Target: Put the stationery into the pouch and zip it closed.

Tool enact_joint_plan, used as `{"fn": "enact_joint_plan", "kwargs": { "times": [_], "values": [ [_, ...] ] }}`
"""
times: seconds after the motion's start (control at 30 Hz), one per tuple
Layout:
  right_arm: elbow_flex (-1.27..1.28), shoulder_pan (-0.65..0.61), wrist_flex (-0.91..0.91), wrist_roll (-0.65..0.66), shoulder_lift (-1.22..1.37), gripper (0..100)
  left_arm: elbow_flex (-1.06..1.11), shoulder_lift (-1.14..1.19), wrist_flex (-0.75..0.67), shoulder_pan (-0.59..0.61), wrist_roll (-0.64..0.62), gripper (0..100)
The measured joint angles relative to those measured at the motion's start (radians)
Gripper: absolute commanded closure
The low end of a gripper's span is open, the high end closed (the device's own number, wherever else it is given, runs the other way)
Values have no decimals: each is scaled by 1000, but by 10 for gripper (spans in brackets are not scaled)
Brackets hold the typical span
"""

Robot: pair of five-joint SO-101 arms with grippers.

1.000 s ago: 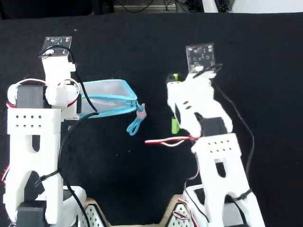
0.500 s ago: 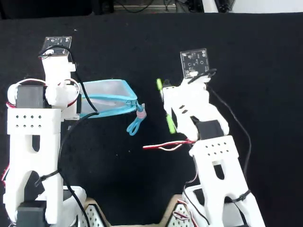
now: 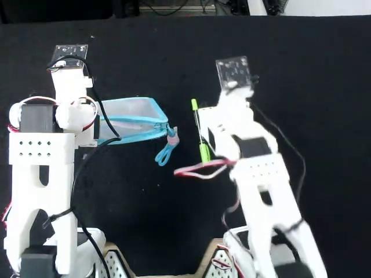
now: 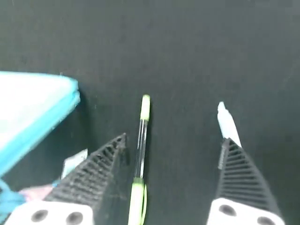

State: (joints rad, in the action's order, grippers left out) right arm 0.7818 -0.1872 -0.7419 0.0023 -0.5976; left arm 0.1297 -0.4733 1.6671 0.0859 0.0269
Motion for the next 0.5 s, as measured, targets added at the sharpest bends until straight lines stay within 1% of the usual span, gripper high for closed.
{"fn": "enact_joint_plan", "kwargs": {
  "times": [0.13,0.23,0.37,0.5],
  "values": [
    [-190,0,-186,0,206,706,0,0,0,0,0,970],
    [-298,0,-279,2,344,706,0,0,0,0,0,970],
    [-397,2,-345,3,476,706,0,0,0,0,0,970],
    [-440,-2,-358,3,566,707,0,0,0,0,0,970]
  ]
}}
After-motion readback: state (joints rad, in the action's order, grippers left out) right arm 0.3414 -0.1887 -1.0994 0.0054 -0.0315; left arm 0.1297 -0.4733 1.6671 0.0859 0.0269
